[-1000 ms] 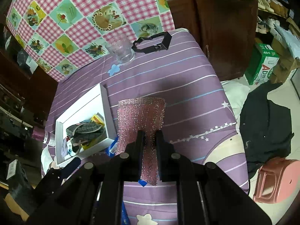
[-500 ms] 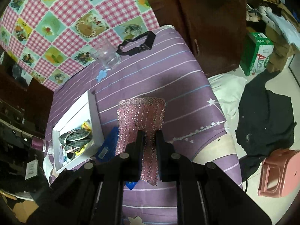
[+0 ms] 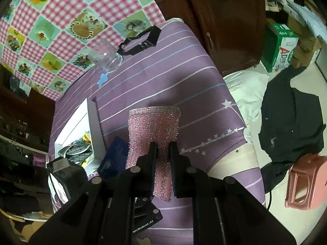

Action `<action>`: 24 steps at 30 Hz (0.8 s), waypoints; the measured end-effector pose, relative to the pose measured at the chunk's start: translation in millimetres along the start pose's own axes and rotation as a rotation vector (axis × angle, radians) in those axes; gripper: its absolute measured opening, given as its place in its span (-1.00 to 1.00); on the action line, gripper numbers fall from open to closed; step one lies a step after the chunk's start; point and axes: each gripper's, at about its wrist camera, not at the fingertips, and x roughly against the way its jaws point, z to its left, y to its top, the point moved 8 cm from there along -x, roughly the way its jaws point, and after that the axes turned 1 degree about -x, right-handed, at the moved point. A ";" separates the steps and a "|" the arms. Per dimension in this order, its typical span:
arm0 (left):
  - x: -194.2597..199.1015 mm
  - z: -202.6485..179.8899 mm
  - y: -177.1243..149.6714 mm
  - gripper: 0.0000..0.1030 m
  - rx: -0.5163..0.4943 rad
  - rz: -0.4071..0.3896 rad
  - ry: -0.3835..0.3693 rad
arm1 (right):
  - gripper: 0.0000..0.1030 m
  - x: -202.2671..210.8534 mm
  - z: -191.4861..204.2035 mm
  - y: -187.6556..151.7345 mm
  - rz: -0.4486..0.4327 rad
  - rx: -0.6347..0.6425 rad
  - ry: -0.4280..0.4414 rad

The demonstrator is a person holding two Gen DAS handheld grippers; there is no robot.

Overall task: Organize soft objects
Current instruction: 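Grasp the blue packet with the left gripper while the right gripper holds the sponge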

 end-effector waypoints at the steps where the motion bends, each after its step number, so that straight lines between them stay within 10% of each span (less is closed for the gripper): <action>1: -0.7 -0.2 -0.3 1.00 0.001 0.002 0.001 | -0.73 -0.2 -1.7 0.3 0.001 -0.007 0.000; 9: 0.0 -3.2 -2.0 0.91 -0.007 0.002 0.004 | -0.73 0.6 -3.8 0.9 0.000 -0.017 -0.002; 24: 23.4 -50.0 -12.3 -0.94 -0.220 -0.133 0.087 | -0.73 3.6 4.4 -0.7 0.004 0.011 0.031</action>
